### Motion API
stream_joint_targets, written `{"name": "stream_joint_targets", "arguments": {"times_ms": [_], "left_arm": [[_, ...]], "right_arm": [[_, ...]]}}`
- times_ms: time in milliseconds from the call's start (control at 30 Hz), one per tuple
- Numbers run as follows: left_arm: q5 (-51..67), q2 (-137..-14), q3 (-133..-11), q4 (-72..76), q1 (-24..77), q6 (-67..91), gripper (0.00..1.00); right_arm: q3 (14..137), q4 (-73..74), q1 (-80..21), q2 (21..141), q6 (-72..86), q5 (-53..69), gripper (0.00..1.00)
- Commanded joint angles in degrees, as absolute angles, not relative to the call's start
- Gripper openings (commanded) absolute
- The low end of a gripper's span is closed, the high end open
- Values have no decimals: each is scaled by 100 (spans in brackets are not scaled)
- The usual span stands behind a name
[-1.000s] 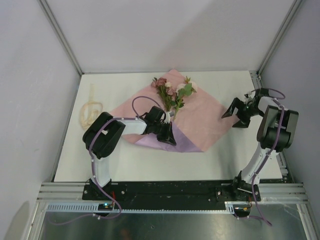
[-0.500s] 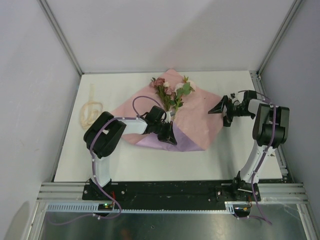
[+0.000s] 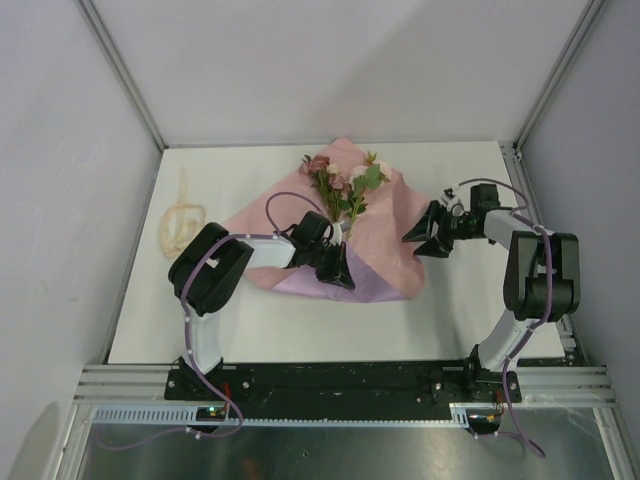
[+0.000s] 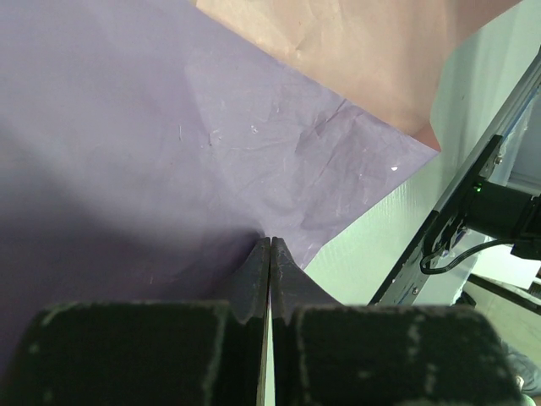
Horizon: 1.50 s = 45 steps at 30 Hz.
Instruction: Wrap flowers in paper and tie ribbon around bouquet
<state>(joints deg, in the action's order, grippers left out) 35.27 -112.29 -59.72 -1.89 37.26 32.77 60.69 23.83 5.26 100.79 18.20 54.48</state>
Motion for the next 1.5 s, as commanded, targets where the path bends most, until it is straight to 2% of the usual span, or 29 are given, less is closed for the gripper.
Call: {"name": "stream_joint_targets", "arguments": {"times_ms": [0, 133, 200, 233, 300, 467, 600, 867, 1133, 1233, 1367, 1467], "left_arm": [[2686, -11569, -5848, -545, 3760, 3027, 0], [2683, -11551, -5839, -550, 3760, 3012, 0], [2681, -11549, -5837, -553, 3761, 3010, 0], [2681, -11549, -5836, -553, 3761, 3003, 0], [2670, -11547, -5836, -547, 3762, 3003, 0], [2657, -11594, -5852, -545, 3751, 2995, 0], [2636, -11553, -5843, -547, 3748, 2993, 0], [2653, -11571, -5839, -545, 3737, 2980, 0], [2639, -11583, -5839, -546, 3728, 2972, 0], [2637, -11592, -5829, -545, 3715, 2973, 0], [2637, -11657, -5842, -545, 3709, 2998, 0], [2644, -11699, -5866, -545, 3707, 3014, 0]], "right_arm": [[5942, 2823, 373, 10054, 1430, 4535, 73], [5919, 2821, 442, 9992, 1208, 4045, 62], [5918, 2808, 515, 9969, 1111, 3591, 67], [5917, 2775, 552, 9959, 1069, 3413, 76], [5902, 2687, 621, 9932, 995, 3268, 85], [5933, 2379, 647, 10034, 923, 3419, 87], [5860, 2295, 729, 10020, 953, 4059, 98], [5238, 1299, 1123, 9321, 1433, 5431, 99], [4954, 765, 810, 9251, 1549, 5228, 99], [5020, 1100, 682, 9411, 1404, 4689, 92], [5140, 1939, 447, 9760, 1157, 4535, 65], [5148, 2162, 250, 9822, 1146, 4671, 40]]}}
